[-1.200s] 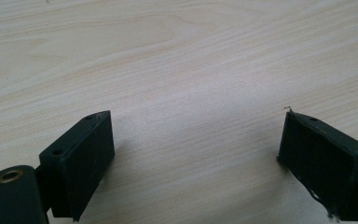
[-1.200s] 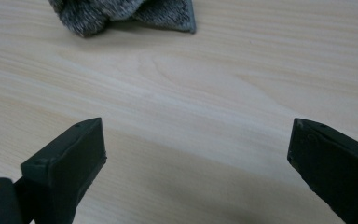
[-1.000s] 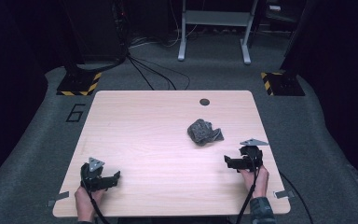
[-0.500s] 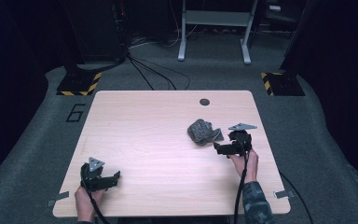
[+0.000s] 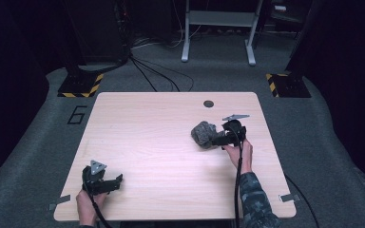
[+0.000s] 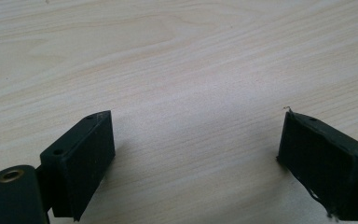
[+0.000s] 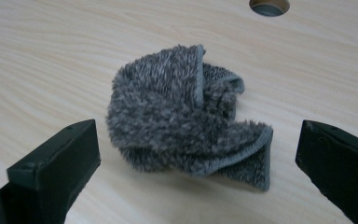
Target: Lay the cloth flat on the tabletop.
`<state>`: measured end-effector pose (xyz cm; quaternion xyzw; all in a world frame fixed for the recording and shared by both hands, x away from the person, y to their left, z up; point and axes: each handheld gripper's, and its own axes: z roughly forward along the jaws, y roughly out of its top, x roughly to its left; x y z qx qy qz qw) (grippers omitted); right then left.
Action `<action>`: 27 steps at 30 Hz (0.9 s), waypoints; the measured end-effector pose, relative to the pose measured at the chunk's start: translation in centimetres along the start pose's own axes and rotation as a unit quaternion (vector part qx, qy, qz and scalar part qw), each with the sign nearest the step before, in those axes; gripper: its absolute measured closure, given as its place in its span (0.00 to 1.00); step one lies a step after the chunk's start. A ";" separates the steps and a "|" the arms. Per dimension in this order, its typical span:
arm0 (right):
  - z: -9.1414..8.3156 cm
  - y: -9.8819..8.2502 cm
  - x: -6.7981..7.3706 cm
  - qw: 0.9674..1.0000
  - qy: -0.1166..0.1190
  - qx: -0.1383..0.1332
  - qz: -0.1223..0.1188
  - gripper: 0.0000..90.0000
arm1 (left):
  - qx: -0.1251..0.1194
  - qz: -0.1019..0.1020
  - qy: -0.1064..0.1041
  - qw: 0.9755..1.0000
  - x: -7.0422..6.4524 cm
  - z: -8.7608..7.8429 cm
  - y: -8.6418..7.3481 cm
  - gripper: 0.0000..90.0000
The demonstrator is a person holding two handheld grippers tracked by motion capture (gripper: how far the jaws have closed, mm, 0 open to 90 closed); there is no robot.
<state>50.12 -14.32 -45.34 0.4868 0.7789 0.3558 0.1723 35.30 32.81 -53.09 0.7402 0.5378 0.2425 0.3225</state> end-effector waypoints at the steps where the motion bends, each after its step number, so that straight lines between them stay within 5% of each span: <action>1: 0.8 0.4 0.0 1.000 0.006 0.006 0.005 0.00 | 0.000 0.000 0.000 1.000 0.0 0.0 0.0 0.11; 12: 4.3 0.8 0.2 0.998 0.010 0.055 0.002 0.11 | -0.002 -0.001 0.000 1.000 0.0 0.0 0.0 0.11; 19: 5.1 0.4 0.3 0.997 0.016 0.073 0.011 0.26 | -0.002 -0.001 0.000 1.000 0.0 0.0 0.0 0.11; 27: 5.8 -0.8 0.4 0.997 0.022 0.077 0.002 0.58 | -0.002 -0.001 0.001 1.000 0.0 0.0 0.0 0.11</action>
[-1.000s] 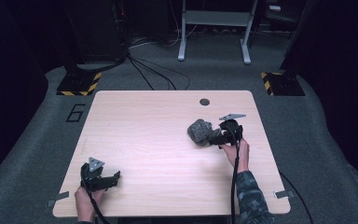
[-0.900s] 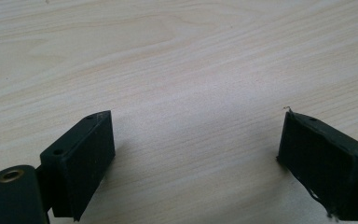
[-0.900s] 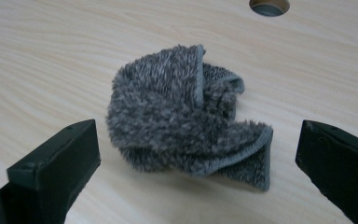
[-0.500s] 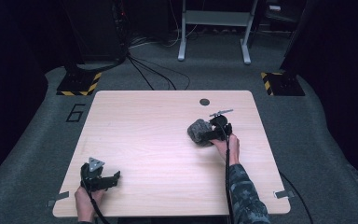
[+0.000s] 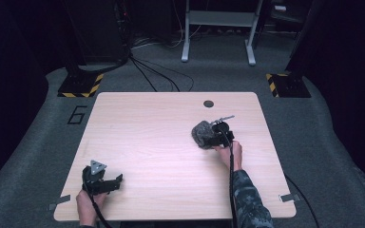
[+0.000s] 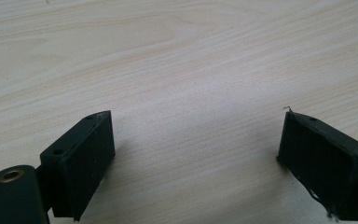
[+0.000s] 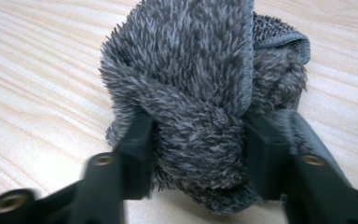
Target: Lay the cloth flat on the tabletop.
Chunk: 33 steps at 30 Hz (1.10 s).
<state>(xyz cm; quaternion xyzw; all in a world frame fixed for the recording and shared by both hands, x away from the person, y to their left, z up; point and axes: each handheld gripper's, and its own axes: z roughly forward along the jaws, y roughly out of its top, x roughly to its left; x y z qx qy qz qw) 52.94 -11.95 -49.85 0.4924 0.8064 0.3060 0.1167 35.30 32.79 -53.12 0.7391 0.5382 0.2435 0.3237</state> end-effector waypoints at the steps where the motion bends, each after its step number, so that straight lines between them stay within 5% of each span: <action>1: 0.0 -0.1 -0.1 1.000 0.001 -0.002 -0.001 0.61 | 0.000 -0.001 0.000 1.000 0.0 0.0 0.0 0.11; 8: -1.0 0.1 0.4 1.000 -0.004 -0.023 -0.010 0.74 | -0.001 -0.001 0.001 1.000 0.0 0.0 0.0 0.11; 21: -7.3 0.0 3.7 0.994 -0.012 -0.100 -0.053 0.74 | 0.001 0.000 0.001 1.000 0.0 0.0 0.0 0.11; 33: -9.8 -2.2 7.2 0.992 0.010 -0.113 -0.061 0.73 | 0.001 -0.001 0.000 1.000 0.0 0.0 0.0 0.11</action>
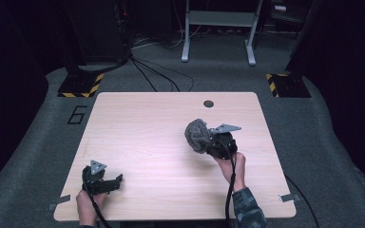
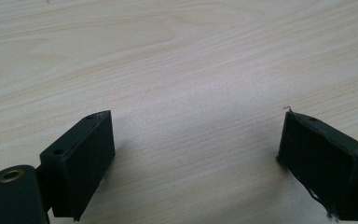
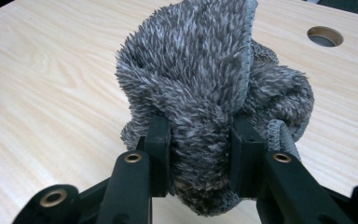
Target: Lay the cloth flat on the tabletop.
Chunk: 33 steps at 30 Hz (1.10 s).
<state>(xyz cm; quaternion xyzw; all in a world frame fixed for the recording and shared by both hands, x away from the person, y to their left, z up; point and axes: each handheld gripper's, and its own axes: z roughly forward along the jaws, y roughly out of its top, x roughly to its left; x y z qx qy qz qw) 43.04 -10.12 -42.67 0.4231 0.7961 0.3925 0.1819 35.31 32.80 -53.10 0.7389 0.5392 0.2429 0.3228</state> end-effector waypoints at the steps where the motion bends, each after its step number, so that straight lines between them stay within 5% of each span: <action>1: -0.1 -0.2 0.4 1.000 -0.001 -0.002 -0.004 0.73 | 0.000 0.000 0.000 1.000 0.0 0.0 0.0 0.11; 12: 0.5 -2.6 4.9 1.000 0.012 0.016 -0.001 0.72 | -0.001 0.000 0.001 1.000 0.0 0.0 0.0 0.11; 18: 2.2 -4.7 7.0 0.999 0.019 0.042 0.008 0.67 | 0.000 -0.001 -0.001 1.000 0.0 0.0 0.0 0.11; 24: 3.8 -5.8 7.0 0.997 0.020 0.071 0.010 0.55 | 0.000 -0.001 0.000 1.000 0.0 0.0 0.0 0.11; 30: 1.8 -5.4 5.4 0.998 0.031 0.046 0.017 0.29 | 0.005 -0.008 0.012 1.000 -0.2 0.0 0.1 0.10; 32: 0.8 -5.2 4.1 0.999 0.030 0.033 0.021 0.23 | 0.006 0.000 0.045 0.999 -0.7 -0.1 0.4 0.07; 33: 0.8 -5.2 4.1 0.999 0.030 0.033 0.021 0.23 | 0.006 0.000 0.045 0.999 -0.7 -0.1 0.4 0.07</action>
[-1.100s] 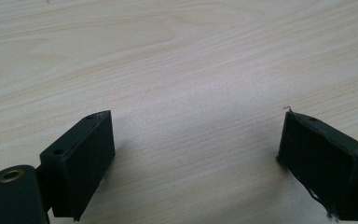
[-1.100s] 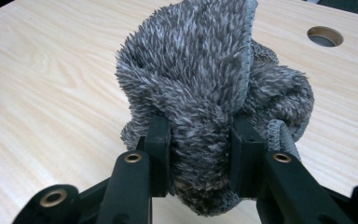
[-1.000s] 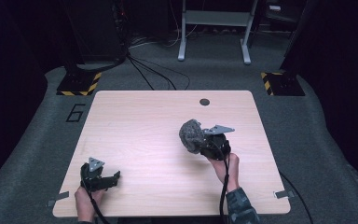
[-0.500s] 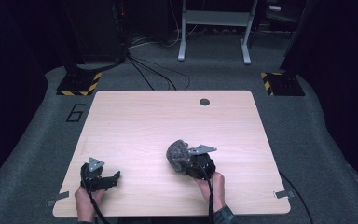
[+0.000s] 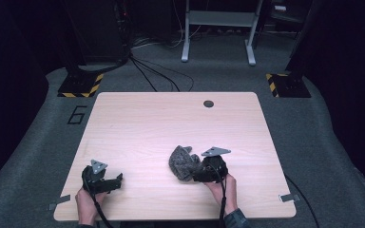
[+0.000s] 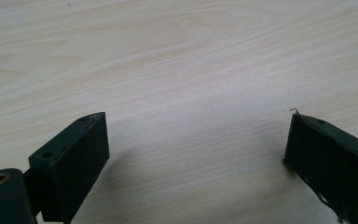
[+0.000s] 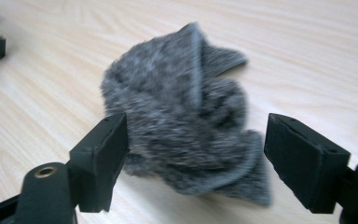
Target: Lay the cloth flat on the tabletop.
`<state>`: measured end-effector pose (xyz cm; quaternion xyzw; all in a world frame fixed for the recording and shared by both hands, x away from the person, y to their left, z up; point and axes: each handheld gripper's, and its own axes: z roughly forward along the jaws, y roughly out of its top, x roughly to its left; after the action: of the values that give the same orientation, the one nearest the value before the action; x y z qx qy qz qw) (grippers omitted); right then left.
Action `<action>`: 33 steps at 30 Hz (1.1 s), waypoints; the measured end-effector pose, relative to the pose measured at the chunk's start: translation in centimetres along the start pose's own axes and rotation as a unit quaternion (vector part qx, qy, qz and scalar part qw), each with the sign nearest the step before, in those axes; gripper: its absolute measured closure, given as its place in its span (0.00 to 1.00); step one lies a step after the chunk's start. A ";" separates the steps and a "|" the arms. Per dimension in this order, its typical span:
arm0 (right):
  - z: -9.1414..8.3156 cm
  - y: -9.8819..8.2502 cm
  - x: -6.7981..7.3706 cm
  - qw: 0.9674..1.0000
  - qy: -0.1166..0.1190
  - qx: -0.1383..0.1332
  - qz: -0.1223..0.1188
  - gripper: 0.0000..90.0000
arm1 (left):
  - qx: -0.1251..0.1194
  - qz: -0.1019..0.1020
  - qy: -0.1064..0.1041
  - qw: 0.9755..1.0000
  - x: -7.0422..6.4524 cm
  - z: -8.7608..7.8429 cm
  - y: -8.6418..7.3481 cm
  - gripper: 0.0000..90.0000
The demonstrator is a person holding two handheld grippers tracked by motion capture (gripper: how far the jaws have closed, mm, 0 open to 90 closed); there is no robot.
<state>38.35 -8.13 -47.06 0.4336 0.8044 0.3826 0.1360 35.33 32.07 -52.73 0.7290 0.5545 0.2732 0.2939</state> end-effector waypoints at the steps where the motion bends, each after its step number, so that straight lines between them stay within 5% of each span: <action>1: -0.3 0.1 -0.4 1.000 -0.003 -0.001 0.006 0.23 | -0.003 -0.004 -0.007 1.000 0.0 -0.1 0.2 0.07; 4: -1.0 0.6 -1.9 1.000 -0.014 -0.013 0.020 0.22 | -0.016 -0.017 -0.034 0.999 -0.5 -0.6 1.4 0.04; 8: -0.9 1.4 -2.8 0.999 -0.025 -0.014 0.019 0.25 | -0.030 0.006 -0.086 0.996 -2.6 -1.1 4.3 0.05; 11: -0.6 1.9 -3.2 0.999 -0.031 -0.010 0.007 0.29 | -0.032 0.011 -0.099 0.994 -3.7 -1.2 5.5 0.08; 15: 0.3 2.8 -3.5 1.000 -0.030 0.003 0.001 0.34 | -0.042 0.026 -0.134 0.990 -5.7 -1.0 7.5 0.08; 16: 0.4 2.9 -3.4 0.999 -0.032 0.004 0.005 0.34 | -0.045 0.036 -0.151 0.987 -6.7 -1.0 8.3 0.08; 17: 0.4 2.9 -3.4 0.999 -0.032 0.004 0.005 0.34 | -0.045 0.036 -0.151 0.987 -6.7 -1.0 8.3 0.08; 23: 1.4 3.1 -3.3 1.000 -0.023 0.014 -0.001 0.41 | -0.043 0.065 -0.199 0.977 -9.9 -0.3 10.3 0.13; 30: 3.0 3.4 -2.7 0.999 -0.001 0.039 -0.006 0.51 | -0.005 0.113 -0.250 0.962 -14.5 1.5 11.9 0.19; 33: 3.9 3.4 -2.7 0.998 0.004 0.055 -0.010 0.55 | 0.004 0.126 -0.257 0.958 -15.3 1.8 12.1 0.24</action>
<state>44.06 -7.19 -47.53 0.4309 0.8291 0.3380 0.1124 40.91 14.46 -46.20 0.8396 0.3653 0.1097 0.3868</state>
